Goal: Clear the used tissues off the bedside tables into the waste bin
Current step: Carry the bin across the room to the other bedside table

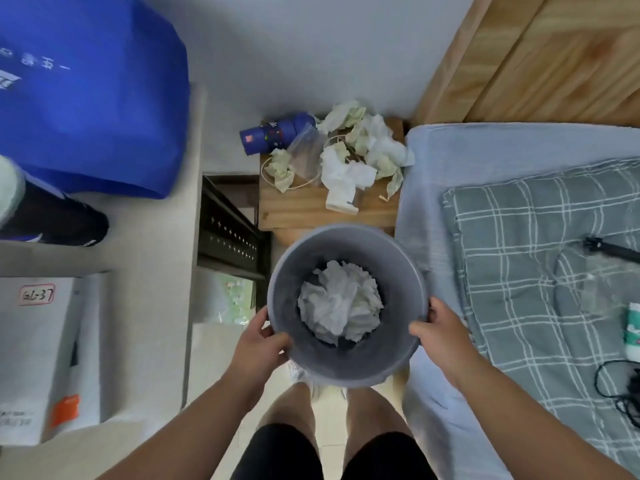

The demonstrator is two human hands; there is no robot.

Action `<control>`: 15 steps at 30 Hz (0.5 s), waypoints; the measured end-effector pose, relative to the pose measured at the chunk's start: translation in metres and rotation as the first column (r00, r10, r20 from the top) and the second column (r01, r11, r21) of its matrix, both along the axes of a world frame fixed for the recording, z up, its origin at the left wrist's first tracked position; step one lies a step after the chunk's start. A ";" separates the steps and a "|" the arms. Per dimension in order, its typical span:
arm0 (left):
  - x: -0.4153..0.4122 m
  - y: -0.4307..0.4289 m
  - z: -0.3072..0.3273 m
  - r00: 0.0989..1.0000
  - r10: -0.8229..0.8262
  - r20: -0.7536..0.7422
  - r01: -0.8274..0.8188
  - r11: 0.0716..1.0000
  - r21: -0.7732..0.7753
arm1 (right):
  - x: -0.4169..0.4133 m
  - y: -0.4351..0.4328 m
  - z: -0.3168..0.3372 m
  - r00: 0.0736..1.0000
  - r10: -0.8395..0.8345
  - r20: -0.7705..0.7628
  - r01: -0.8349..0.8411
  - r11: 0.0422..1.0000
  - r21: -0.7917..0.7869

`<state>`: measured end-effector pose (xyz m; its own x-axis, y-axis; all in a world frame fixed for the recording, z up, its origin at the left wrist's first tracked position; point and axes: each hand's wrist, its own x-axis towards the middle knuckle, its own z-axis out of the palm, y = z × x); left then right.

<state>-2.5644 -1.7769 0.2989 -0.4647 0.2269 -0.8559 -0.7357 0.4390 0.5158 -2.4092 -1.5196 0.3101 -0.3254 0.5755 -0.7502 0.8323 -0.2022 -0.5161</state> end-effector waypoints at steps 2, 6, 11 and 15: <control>-0.003 0.007 -0.055 0.998 0.066 0.009 -0.065 0.997 -0.049 | -0.016 0.008 -0.061 0.999 0.027 0.020 -0.027 0.999 -0.026; -0.005 0.008 -0.158 0.985 0.174 0.023 -0.169 0.975 -0.143 | -0.037 0.007 -0.176 1.000 0.021 0.022 -0.020 0.998 -0.053; -0.018 0.013 -0.266 0.978 0.200 0.053 -0.185 0.961 -0.206 | -0.047 0.003 -0.293 0.998 -0.017 0.067 0.025 0.993 -0.119; -0.025 0.024 -0.320 0.974 0.205 0.093 -0.183 0.962 -0.204 | -0.051 0.008 -0.346 0.994 -0.035 0.106 0.045 0.995 -0.088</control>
<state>-2.5890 -1.7525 -0.0207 -0.3823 -0.0324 -0.9235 -0.8646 0.3651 0.3451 -2.4601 -1.5116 -0.0355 -0.2205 0.5154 -0.8281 0.8711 -0.2780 -0.4050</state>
